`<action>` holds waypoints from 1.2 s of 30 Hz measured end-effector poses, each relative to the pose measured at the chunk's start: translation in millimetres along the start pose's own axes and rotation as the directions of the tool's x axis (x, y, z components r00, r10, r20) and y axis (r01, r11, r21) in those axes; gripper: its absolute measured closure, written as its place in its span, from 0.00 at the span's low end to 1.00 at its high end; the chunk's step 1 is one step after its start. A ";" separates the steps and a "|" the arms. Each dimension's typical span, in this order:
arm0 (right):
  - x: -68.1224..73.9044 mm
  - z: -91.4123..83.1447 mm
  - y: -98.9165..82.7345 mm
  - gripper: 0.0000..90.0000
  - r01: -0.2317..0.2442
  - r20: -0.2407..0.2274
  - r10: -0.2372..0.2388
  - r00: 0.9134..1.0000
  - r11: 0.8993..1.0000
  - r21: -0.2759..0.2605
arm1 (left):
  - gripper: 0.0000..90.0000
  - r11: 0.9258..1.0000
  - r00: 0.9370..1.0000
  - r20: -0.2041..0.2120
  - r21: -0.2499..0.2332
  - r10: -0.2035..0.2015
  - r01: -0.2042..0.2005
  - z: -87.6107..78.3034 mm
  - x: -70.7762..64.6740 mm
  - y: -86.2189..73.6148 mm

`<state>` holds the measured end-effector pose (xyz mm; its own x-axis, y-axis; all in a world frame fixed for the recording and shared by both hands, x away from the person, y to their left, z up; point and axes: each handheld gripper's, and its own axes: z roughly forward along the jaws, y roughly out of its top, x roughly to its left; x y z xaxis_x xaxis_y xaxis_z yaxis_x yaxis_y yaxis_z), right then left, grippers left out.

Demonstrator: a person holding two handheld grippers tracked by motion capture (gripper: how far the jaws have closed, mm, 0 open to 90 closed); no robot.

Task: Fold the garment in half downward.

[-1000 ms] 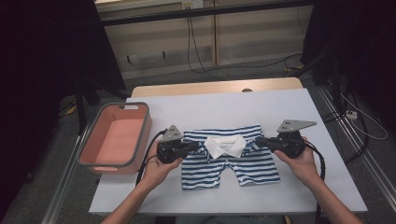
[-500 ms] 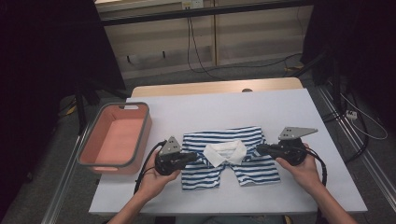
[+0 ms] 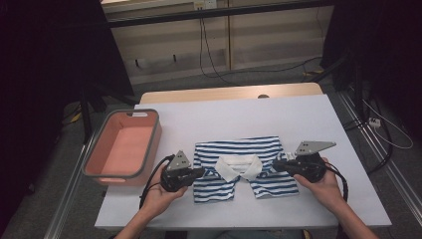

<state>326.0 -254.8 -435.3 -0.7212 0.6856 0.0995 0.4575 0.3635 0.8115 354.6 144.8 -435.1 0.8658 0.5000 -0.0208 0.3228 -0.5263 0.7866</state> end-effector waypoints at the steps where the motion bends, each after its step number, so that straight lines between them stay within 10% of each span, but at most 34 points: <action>1: 0.9 0.5 -0.4 0.98 0.003 0.002 -0.003 1.000 1.000 0.007 | 1.00 1.000 1.000 -0.001 0.008 0.007 -0.007 -0.9 0.3 -0.8; 22: 4.8 9.8 -17.5 0.96 0.008 0.016 -0.009 1.000 0.994 0.106 | 1.00 0.997 0.999 0.048 0.079 -0.006 0.002 16.1 -3.5 -13.9; 28: 0.8 11.4 -19.2 0.82 -0.025 0.035 0.021 0.999 0.994 0.110 | 0.97 0.997 0.997 0.063 0.071 -0.046 0.042 17.6 0.9 -15.4; 36: 2.3 6.8 -10.1 0.54 -0.037 0.032 0.035 0.999 0.997 0.063 | 0.56 0.996 0.997 0.029 0.053 -0.068 0.066 15.3 0.3 -12.4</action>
<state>323.2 -252.7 -447.2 -0.6876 0.7178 0.1095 0.5160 0.3770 0.7691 356.7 141.0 -454.4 0.8529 0.5139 -0.0920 0.3991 -0.5281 0.7496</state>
